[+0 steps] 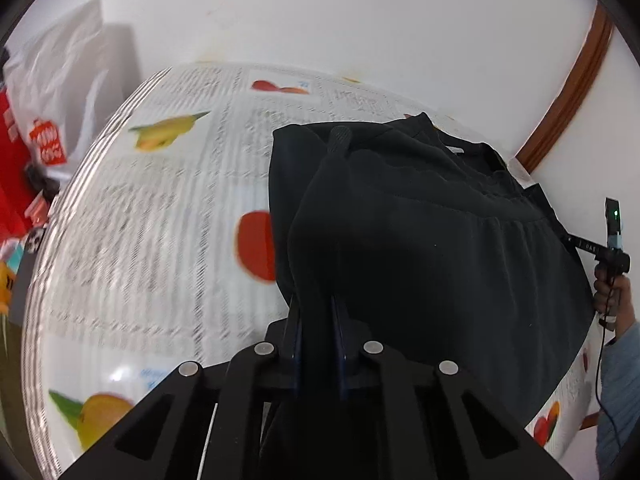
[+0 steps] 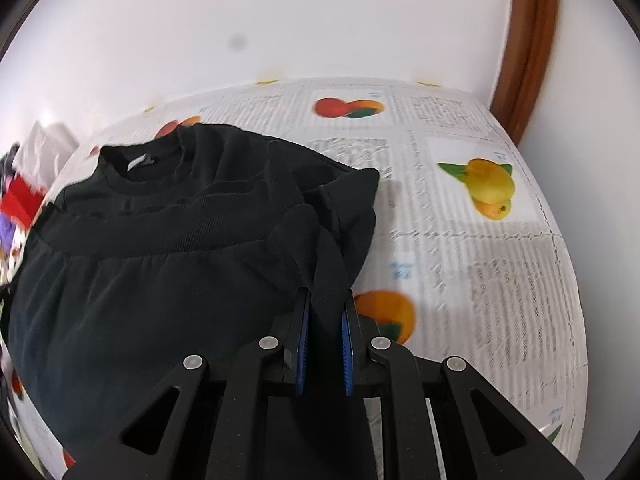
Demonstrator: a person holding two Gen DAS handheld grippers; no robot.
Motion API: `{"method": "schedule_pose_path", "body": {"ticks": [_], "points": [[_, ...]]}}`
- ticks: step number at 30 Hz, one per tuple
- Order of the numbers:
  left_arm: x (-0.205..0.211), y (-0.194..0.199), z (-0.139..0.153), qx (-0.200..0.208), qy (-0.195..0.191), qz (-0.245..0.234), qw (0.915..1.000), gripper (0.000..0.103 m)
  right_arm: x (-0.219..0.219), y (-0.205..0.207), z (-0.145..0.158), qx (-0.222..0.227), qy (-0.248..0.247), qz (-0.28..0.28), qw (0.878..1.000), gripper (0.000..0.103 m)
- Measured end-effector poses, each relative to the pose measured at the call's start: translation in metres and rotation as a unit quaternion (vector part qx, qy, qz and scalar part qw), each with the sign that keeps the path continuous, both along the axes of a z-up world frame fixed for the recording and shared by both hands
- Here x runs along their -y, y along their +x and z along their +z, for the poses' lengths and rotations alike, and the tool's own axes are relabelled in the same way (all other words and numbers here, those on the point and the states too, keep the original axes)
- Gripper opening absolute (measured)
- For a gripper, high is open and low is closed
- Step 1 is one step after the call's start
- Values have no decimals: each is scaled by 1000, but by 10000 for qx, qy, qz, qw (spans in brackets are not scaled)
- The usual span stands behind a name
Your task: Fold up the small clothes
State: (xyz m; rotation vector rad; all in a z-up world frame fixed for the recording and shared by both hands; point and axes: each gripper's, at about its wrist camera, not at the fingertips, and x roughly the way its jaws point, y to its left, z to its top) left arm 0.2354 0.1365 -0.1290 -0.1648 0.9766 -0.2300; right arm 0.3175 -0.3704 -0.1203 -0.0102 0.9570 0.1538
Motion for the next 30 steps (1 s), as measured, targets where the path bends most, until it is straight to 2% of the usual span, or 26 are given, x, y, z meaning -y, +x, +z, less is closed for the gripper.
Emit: {"method": "schedule_pose_path", "body": {"ticks": [3,5,6,8,12,15,20,23,25,27,28,30], "points": [[14,15,0,-39,-51,-62,10000,12,6,13,1,92,-195,-123,9997,14],[18,21,-1,-92,-48,-44,9999,12,14,20,2,25,-123,-231,9997,18],[18,23,-1,-126,-36,-27,9999,14,19,20,2,-24,-42,-305,9995,21],[16,20,-1,-131,-20,9,9999,18,26,14,2,-104,-51,-403,9991,33],[14,5,0,-56,167,-26,9998,31,30,-27,5,35,-260,-482,9985,34],[12,-9,0,-82,240,-85,9996,33,36,-58,3,96,-362,-587,9976,36],[7,-39,5,-24,319,-107,9994,39,54,-105,7,107,-374,-1181,9922,36],[2,-57,6,9,283,-120,9995,42,38,-125,23,309,-794,-1363,9870,37],[-1,-68,6,8,296,-114,9995,43,16,-134,36,562,-1022,-1294,9847,38],[-6,-80,7,32,304,-64,9995,45,-9,-138,45,758,-1043,-1152,9849,42],[-9,-87,7,55,288,-28,9996,46,-30,-140,50,870,-996,-1000,9862,47],[-17,-99,8,84,280,97,9995,52,-61,-141,53,1006,-902,-735,9881,52]]}}
